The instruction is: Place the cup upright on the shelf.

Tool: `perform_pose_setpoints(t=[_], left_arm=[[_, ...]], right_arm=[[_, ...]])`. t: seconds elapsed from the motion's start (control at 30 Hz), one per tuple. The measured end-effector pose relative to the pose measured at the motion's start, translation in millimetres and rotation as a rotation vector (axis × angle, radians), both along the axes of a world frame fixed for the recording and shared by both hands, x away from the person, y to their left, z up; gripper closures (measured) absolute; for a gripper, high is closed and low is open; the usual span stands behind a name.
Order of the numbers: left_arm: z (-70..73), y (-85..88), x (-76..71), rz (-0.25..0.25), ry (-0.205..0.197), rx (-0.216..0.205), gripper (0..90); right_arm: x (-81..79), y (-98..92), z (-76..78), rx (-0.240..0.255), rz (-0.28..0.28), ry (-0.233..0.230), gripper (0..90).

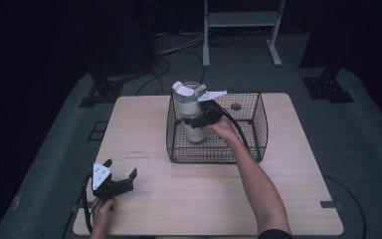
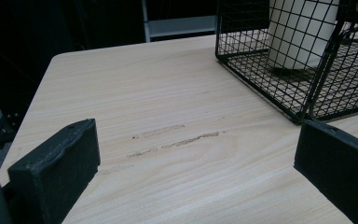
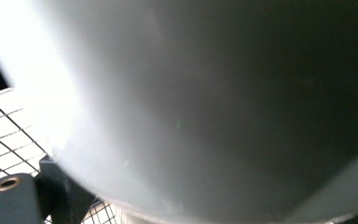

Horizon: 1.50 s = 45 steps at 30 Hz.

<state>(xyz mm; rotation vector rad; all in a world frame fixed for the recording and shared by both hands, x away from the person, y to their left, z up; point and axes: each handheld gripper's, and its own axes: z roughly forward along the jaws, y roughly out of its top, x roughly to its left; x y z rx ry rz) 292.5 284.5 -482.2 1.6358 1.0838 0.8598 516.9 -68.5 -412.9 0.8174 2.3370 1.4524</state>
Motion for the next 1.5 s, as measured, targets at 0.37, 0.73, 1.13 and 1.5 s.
perform_pose_setpoints(t=[0.37,0.73,1.13,1.5], left_arm=[[0.1,0.2,-0.1,-0.001,0.0,0.001,0.0],[-0.1,-0.3,-0.2,-0.001,-0.001,-0.003,0.0],[-0.1,-0.4,-0.2,-0.002,0.0,0.001,0.0],[-0.1,-0.9,0.1,0.0,0.003,0.005,0.0]], right_arm=[[4.0,-2.8,-6.6,-0.025,0.04,-0.011,8.4],[3.3,-10.8,-12.0,-0.016,0.113,-0.052,8.1],[-0.6,-28.9,-16.9,0.009,0.132,-0.058,7.4],[-5.7,-40.1,-16.7,0.003,0.12,-0.05,7.8]])
